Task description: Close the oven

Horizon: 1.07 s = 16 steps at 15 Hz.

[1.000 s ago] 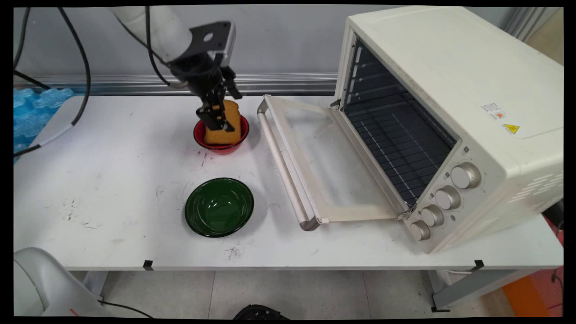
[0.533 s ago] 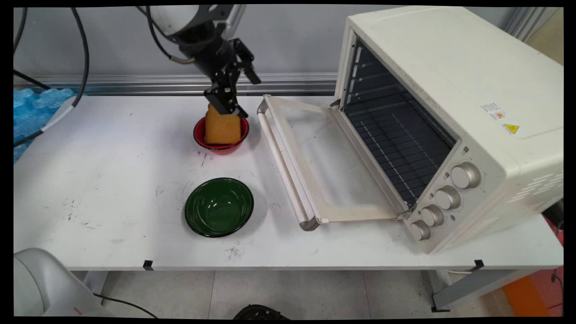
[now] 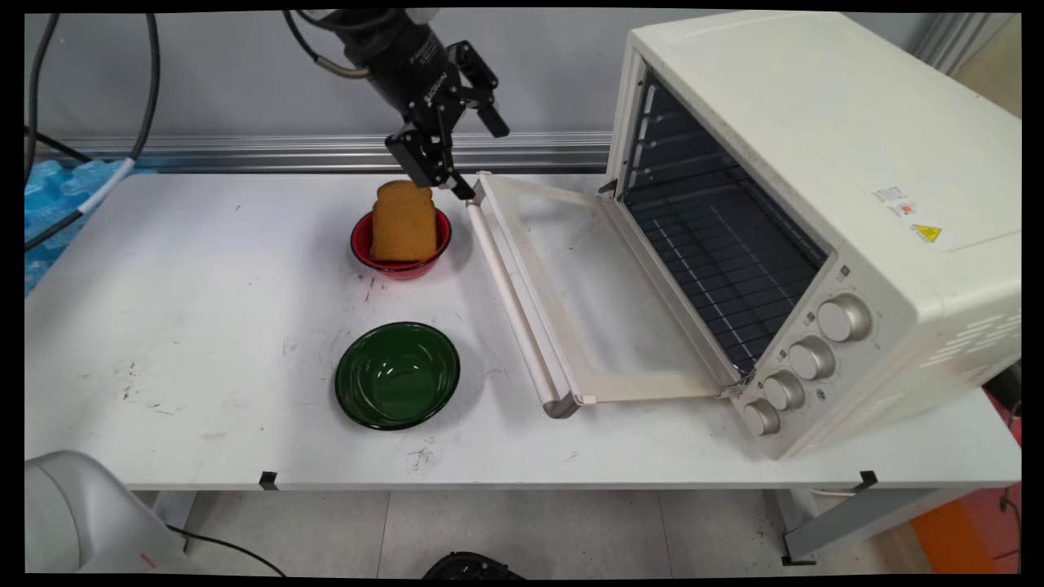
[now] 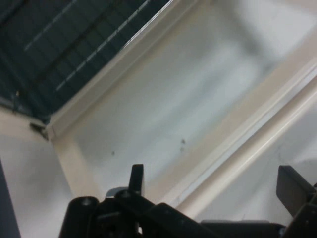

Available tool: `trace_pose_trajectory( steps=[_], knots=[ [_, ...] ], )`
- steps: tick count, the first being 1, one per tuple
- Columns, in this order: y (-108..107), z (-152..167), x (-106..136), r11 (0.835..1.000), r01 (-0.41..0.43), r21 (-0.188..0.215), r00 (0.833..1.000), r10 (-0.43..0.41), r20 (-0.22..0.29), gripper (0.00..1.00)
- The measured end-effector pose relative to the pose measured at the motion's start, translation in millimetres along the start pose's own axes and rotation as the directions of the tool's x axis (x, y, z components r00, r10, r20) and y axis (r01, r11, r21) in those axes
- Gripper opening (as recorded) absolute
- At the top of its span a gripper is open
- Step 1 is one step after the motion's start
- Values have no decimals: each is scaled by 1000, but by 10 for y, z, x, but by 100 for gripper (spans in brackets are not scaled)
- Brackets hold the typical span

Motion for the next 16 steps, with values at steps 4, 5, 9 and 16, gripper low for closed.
trace_pose_trajectory(
  steps=[4,5,9,16],
  knots=[
    [-95,-34,123,999,-37,-26,998,36,-44,100],
    [-116,-39,150,999,-44,-30,998,43,-54,100],
    [-168,-44,216,997,-59,-43,995,56,-80,100],
    [-239,-40,322,996,-62,-69,991,53,-125,100]
  ],
)
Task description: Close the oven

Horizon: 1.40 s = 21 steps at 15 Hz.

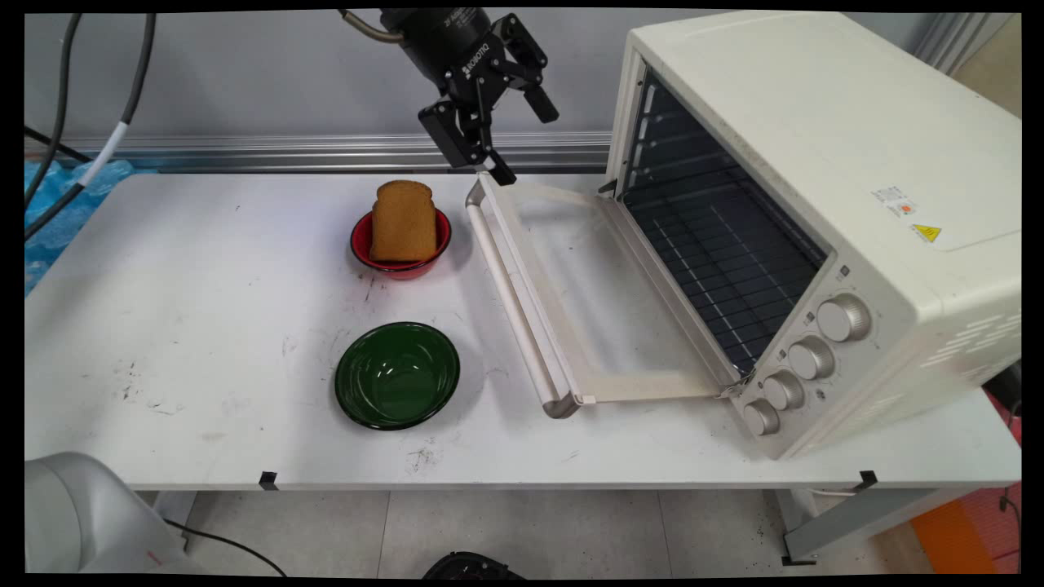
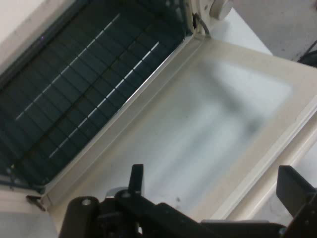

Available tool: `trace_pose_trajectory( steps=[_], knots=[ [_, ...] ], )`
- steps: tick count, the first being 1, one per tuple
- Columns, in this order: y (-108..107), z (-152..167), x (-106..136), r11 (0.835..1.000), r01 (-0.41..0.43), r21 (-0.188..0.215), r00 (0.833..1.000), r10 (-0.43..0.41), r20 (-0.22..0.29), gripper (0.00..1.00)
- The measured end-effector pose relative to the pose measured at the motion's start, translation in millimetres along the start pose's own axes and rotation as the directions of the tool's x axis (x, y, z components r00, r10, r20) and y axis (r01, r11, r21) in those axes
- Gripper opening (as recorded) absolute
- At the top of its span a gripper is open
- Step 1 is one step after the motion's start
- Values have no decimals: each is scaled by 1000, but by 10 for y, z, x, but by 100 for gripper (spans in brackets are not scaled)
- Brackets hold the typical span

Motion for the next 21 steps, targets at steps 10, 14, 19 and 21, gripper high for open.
trace_pose_trajectory(
  steps=[10,14,19,21],
  knots=[
    [33,-8,-53,996,86,1,996,-86,6,100],
    [238,-19,-198,983,184,7,982,-184,41,100],
    [499,-15,-372,959,284,24,955,-285,78,100],
    [634,-6,-473,940,337,47,936,-340,96,100]
  ],
)
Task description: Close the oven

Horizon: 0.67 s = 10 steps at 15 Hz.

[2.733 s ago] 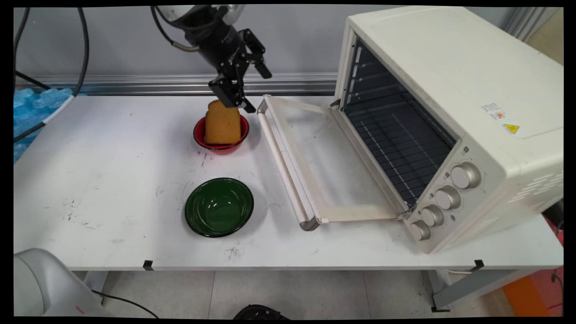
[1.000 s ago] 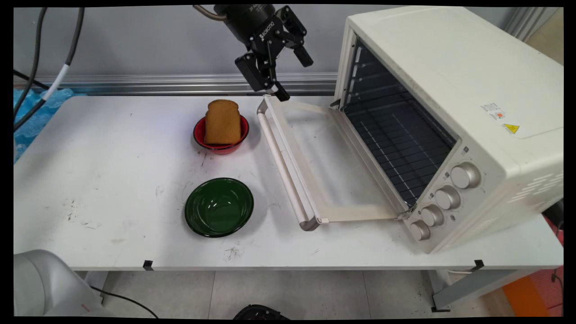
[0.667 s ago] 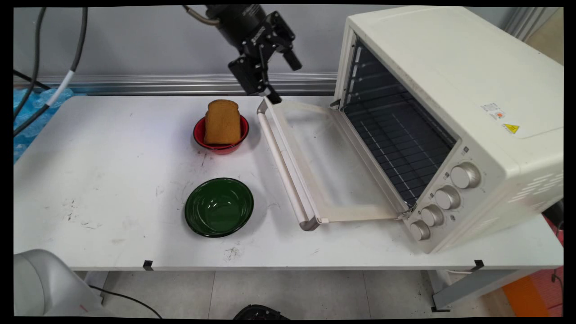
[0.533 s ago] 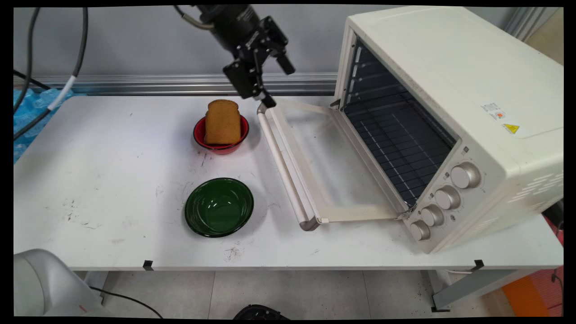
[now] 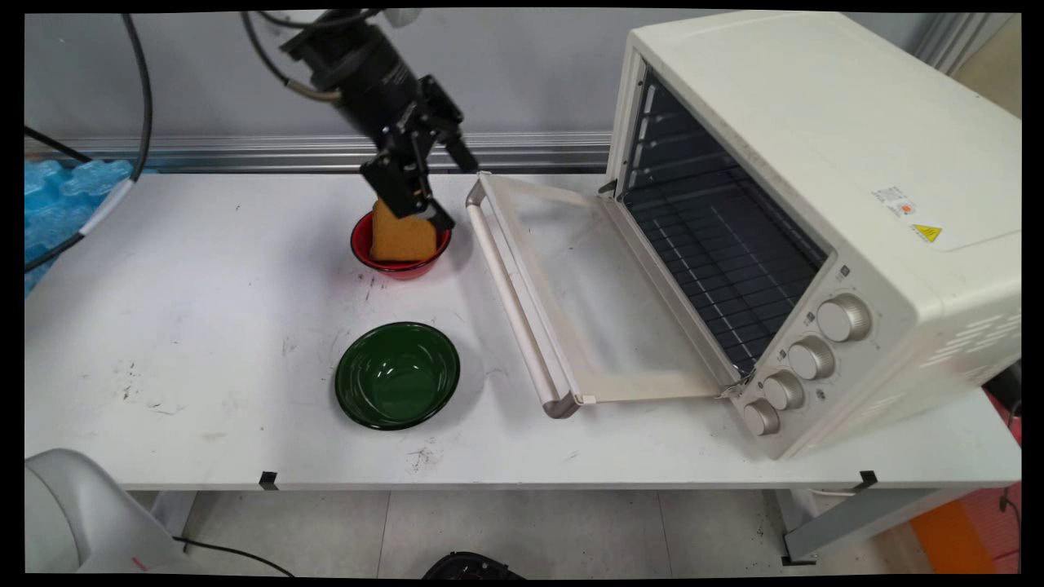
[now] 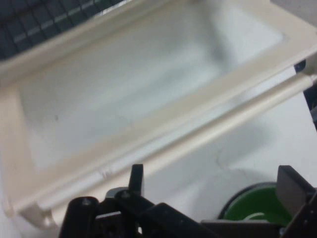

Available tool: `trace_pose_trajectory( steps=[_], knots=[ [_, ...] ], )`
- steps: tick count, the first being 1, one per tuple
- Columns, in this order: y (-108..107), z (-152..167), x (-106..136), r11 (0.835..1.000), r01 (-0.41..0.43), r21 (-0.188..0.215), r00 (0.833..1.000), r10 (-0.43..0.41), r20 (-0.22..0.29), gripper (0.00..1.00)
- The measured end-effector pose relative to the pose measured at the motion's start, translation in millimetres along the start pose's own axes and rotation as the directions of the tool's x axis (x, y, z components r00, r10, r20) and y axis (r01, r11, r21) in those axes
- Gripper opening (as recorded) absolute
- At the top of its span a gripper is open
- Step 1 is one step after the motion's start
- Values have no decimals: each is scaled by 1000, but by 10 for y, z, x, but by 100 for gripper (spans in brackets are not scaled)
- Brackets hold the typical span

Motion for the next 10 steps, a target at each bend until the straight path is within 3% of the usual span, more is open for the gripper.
trace_pose_trajectory(
  steps=[4,10],
  knots=[
    [158,84,-254,993,112,43,993,-113,30,100],
    [276,340,-500,969,227,97,972,-232,42,100]
  ],
)
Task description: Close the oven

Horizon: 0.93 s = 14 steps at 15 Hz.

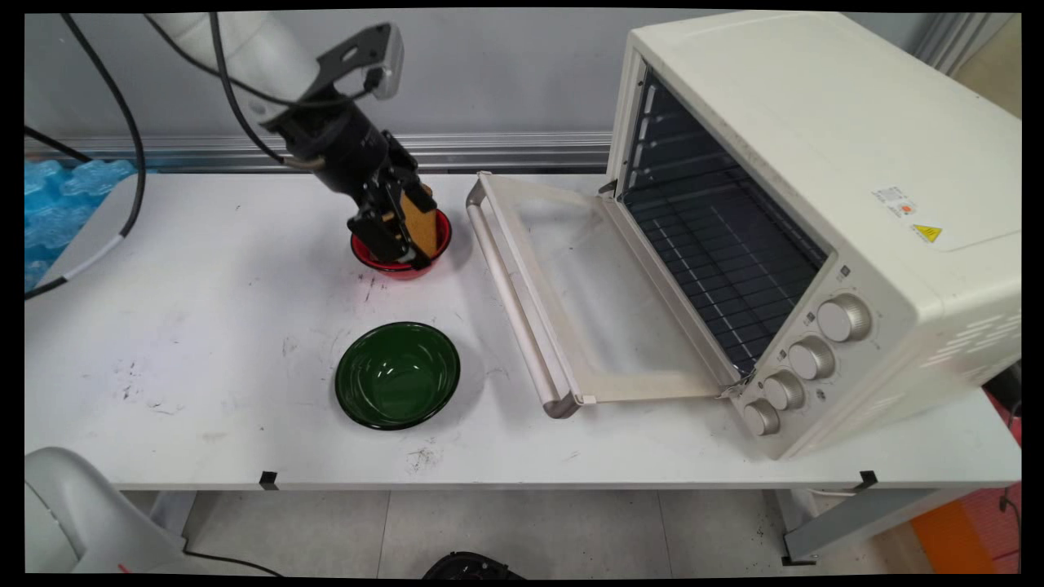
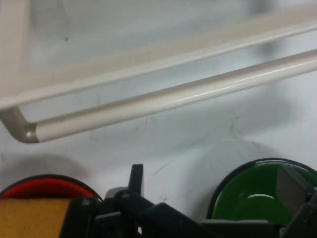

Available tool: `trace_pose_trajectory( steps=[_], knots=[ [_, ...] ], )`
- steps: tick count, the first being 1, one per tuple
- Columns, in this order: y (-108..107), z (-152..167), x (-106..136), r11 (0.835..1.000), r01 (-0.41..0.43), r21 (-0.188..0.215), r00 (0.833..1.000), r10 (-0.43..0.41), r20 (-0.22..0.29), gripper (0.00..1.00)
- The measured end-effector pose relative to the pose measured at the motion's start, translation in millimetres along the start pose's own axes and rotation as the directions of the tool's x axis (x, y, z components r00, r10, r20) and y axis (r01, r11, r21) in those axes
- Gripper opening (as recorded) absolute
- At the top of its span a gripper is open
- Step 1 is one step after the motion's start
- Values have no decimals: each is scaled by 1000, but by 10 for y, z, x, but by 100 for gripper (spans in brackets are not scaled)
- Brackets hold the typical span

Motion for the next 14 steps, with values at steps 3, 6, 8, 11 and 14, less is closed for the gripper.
trace_pose_trajectory(
  steps=[3,6,8,11,14],
  knots=[
    [10,202,-89,998,50,22,999,-51,4,100],
    [10,410,-145,996,86,37,996,-86,2,100],
    [5,524,-163,994,100,42,995,-100,0,100],
    [0,717,-190,992,122,44,993,-122,-3,100],
    [-5,929,-210,988,149,45,989,-149,-9,100]
  ],
)
